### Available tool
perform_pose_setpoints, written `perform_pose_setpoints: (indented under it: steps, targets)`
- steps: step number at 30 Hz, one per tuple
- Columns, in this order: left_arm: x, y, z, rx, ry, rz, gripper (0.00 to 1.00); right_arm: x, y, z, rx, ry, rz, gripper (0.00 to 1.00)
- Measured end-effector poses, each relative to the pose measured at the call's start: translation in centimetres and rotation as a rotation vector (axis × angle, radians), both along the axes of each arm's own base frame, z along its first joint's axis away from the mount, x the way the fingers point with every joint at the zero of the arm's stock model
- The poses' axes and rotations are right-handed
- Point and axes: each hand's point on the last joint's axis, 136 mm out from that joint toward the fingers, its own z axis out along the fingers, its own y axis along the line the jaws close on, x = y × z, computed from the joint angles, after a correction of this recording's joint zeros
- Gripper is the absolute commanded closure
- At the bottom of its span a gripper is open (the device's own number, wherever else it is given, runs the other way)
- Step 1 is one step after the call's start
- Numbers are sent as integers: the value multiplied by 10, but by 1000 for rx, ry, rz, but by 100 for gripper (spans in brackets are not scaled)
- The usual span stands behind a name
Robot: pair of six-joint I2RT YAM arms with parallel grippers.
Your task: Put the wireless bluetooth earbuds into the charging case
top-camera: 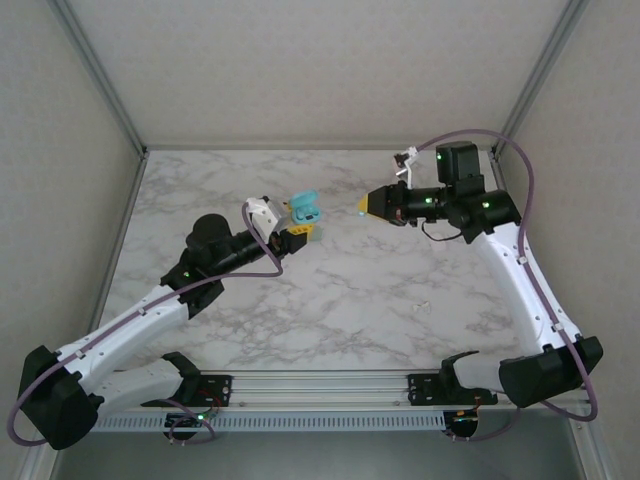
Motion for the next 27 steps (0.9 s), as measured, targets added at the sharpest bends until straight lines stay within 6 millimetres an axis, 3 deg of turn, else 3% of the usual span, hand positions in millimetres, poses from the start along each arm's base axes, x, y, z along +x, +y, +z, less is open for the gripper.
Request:
perform_pose_setpoints:
  steps: [6, 15, 27]
  targets:
    - [-4, -3, 6, -5, -15, -30, 79, -15, 34, 20, 59, -22, 141, 81]
    - [-9, -7, 10, -5, -15, -68, 79, -18, 61, 19, 71, 0, 229, 81]
    - [-13, -9, 11, 1, -7, -93, 79, -19, 68, 16, 64, 7, 246, 82]
